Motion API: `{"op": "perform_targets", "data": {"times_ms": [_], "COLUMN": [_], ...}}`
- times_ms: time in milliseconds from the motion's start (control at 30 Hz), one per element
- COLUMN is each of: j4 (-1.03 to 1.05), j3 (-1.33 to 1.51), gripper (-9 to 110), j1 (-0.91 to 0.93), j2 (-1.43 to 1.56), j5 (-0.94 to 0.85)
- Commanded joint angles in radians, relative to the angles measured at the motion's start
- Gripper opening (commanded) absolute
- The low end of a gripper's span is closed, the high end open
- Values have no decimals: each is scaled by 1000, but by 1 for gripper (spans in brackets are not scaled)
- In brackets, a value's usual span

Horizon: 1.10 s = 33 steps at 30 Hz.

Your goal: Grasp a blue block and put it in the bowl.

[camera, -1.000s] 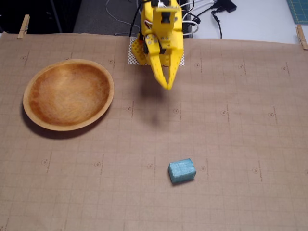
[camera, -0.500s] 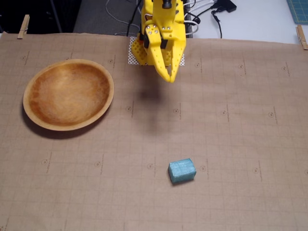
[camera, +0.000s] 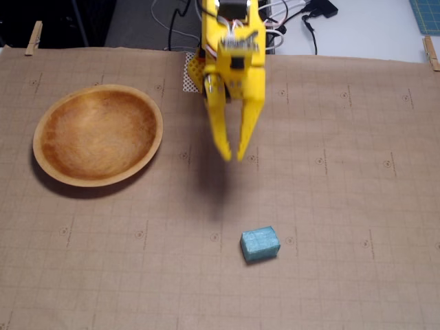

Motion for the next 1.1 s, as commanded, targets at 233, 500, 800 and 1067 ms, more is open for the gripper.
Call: {"op": "perform_targets", "data": {"times_ms": [233, 500, 800, 1067], "j4": [-74, -316, -761, -927], "j3": [-127, -107, 12, 44], "gripper": [49, 54, 54, 54], "j1": [3, -87, -186, -206], "j2": [-147, -321, -568, -755], "j5": [2, 6, -8, -8]}}
